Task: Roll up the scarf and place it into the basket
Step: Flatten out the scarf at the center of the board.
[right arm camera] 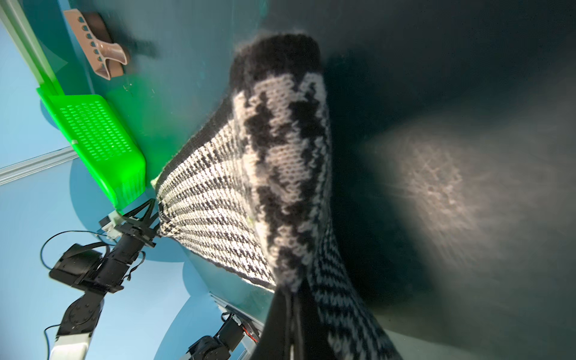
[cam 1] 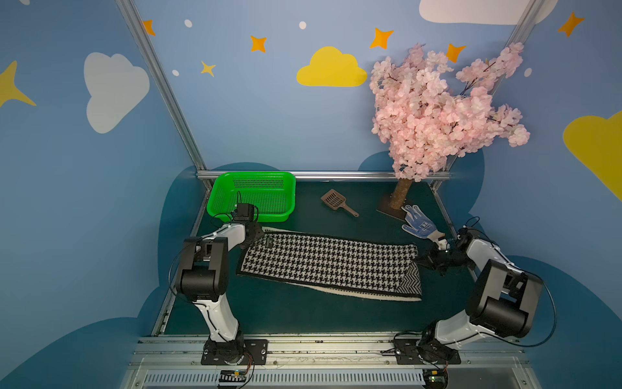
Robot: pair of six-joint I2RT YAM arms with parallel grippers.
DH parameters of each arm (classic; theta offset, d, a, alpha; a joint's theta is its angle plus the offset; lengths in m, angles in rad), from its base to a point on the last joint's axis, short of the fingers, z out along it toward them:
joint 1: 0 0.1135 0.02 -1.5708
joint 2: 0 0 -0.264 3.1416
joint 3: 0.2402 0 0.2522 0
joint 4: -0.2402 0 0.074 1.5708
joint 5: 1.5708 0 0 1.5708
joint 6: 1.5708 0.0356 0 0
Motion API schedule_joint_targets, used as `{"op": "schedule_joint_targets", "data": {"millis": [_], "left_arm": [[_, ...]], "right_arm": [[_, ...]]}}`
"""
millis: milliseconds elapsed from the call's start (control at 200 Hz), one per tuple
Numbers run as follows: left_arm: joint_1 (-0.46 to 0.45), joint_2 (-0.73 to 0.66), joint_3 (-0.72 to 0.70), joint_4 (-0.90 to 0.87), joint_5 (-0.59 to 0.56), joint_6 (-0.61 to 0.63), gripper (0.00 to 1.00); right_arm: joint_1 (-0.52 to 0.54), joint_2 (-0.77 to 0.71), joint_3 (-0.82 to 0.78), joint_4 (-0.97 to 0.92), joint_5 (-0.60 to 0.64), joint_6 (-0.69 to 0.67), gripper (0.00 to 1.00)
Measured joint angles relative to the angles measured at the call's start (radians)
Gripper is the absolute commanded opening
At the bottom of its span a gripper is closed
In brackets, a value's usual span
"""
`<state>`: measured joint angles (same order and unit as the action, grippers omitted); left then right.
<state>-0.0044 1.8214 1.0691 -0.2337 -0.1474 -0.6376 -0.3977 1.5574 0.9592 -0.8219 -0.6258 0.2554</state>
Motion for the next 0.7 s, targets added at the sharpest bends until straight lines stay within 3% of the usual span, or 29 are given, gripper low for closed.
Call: {"op": "schedule_joint_targets", "data": {"millis": [85, 145, 375, 701], "left_arm": [[-0.007, 0.0, -0.004, 0.013, 0.017, -0.011, 0.1], [-0.017, 0.0, -0.007, 0.025, 0.027, -0.014, 0.03], [-0.061, -0.009, -0.055, 0.127, 0.042, -0.02, 0.03], [-0.089, -0.164, -0.393, 0.593, -0.035, 0.025, 0.03]], "right_arm": [[0.0, -0.003, 0.008, -0.011, 0.053, -0.002, 0.0], [-0.002, -0.006, 0.008, -0.019, 0.089, -0.002, 0.0], [-0.005, -0.019, 0.008, -0.034, 0.167, -0.002, 0.0], [-0.005, -0.019, 0.008, -0.037, 0.177, -0.002, 0.0]]}}
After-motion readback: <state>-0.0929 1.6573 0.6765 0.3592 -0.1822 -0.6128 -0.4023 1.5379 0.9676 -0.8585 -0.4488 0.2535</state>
